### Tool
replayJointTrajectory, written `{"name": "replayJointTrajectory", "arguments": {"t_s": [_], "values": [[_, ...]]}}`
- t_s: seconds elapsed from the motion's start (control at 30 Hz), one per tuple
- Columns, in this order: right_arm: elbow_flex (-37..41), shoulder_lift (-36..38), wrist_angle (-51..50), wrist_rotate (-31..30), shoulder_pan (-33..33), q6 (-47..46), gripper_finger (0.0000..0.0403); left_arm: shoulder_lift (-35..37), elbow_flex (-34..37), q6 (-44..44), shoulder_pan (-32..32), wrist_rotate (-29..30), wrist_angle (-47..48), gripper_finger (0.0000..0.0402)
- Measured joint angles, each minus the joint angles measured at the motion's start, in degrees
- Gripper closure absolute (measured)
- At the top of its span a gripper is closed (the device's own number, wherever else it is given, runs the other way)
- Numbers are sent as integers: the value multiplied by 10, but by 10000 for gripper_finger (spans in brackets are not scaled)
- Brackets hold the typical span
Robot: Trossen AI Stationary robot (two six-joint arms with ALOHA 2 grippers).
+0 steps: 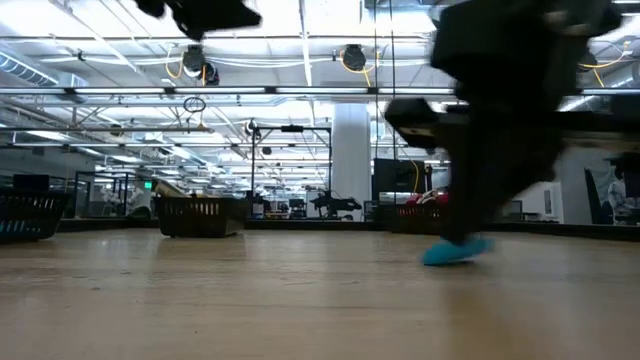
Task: Pick & Place School Supplies
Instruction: Put the blue eraser into the bottom black bin
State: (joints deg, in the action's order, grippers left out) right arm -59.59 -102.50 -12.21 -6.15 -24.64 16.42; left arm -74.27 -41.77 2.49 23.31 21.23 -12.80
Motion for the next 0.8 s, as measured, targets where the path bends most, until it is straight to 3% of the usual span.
{"name": "replayJointTrajectory", "arguments": {"t_s": [0.27, 0.47, 0.67, 0.8], "values": [[-39, 0, 5, -16, 25, 35, 399, 83, 1, -13, 81, 142, 77, 177], [-65, 1, -21, -11, 35, 33, 401, 110, 0, -28, 122, 202, 114, 177], [-82, 1, -139, 5, 45, -40, 396, 110, 0, -30, 137, 216, 121, 177], [-83, -3, -157, 50, 53, -107, 345, 110, 0, -30, 137, 217, 131, 176]]}}
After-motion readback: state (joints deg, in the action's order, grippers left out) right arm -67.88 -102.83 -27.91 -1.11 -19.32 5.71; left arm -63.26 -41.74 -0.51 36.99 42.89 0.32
